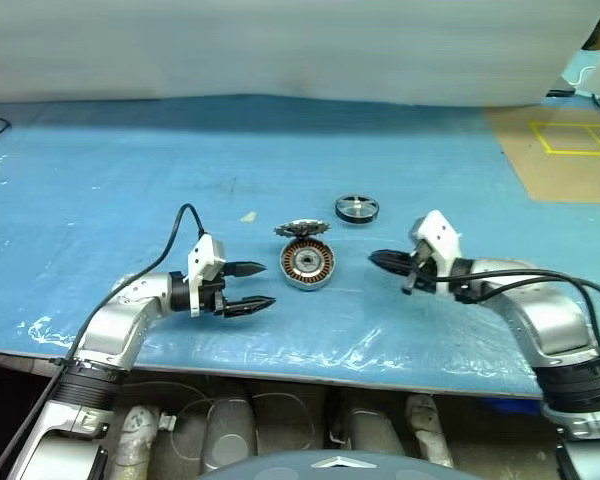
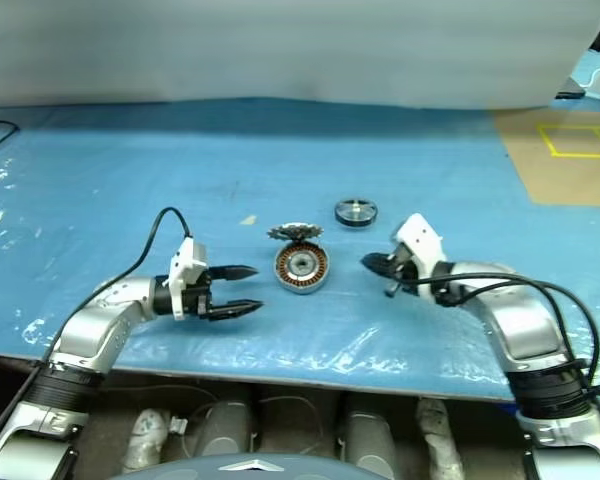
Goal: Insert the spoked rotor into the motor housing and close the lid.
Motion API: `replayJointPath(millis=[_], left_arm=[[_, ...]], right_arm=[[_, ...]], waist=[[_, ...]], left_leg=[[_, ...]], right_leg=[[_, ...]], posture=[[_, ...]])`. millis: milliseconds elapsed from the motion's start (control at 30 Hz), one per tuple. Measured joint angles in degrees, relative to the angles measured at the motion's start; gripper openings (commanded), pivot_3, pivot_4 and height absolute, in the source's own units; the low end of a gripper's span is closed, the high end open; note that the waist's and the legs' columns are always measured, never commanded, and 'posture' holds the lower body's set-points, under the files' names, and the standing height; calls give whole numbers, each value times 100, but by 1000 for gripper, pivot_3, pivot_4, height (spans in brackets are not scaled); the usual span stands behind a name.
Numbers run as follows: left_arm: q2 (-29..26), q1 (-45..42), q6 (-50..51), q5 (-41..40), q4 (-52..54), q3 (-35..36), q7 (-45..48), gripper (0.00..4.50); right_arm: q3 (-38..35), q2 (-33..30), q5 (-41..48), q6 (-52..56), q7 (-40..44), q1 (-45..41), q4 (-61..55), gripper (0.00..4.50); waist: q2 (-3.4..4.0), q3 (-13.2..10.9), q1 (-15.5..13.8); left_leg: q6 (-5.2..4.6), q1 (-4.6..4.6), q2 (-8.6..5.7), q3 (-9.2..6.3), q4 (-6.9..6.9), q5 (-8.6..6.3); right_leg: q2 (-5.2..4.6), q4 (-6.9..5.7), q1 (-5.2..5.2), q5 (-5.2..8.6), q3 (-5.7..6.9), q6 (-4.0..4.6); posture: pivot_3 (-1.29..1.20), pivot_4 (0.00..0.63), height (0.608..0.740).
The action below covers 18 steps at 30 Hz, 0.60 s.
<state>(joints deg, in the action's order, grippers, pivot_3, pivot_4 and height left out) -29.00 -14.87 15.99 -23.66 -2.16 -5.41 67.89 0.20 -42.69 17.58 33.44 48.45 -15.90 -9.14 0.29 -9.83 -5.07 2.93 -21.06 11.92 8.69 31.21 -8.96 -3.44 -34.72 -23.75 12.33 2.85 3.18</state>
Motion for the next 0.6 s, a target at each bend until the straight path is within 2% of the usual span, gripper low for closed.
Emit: replayJointPath(millis=[133,200,233,367,500,600], left_arm=[[138,-98,-22,16,-60,-44,-7,3741],[232,-185,-60,32,-157,-99,-18,3741],[257,-216,-71,42,-173,-116,-29,3741],[264,-243,-119,76,-202,-98,-94,3741],[188,-28,-120,83,-121,-24,-190,3741],[145,161,-101,79,16,14,-267,3741]], right_arm=[[120,-52,-403,-610,192,-1434,1403,207],[353,202,-767,-1180,229,-2525,2581,604],[477,316,-943,-1470,229,-2947,3104,748],[897,866,-1612,-2589,207,-4189,5301,2120],[1084,1513,-2069,-3189,124,-5072,7221,3460],[1050,1764,-2186,-3340,21,-5434,7906,3460]], waist=[[2,0,117],[2,0,158],[2,0,165],[2,0,132],[3,0,123],[4,-1,106]], left_leg=[[-1,2,-1,0,8,0],[-1,3,2,0,11,0],[-1,-4,3,0,11,0],[-2,-44,4,-1,8,1],[-22,-127,9,-4,23,14],[-24,-169,33,-10,73,13]], right_leg=[[1,-12,-4,-6,0,7],[3,-15,-7,-13,1,20],[3,-15,-13,-32,2,54],[5,-10,-41,-30,6,70],[8,-43,-125,-30,12,77],[13,-88,-157,-18,27,96]], posture=[[0,150,740],[0,150,740],[0,150,740],[0,150,740],[0,150,740],[0,150,740]])
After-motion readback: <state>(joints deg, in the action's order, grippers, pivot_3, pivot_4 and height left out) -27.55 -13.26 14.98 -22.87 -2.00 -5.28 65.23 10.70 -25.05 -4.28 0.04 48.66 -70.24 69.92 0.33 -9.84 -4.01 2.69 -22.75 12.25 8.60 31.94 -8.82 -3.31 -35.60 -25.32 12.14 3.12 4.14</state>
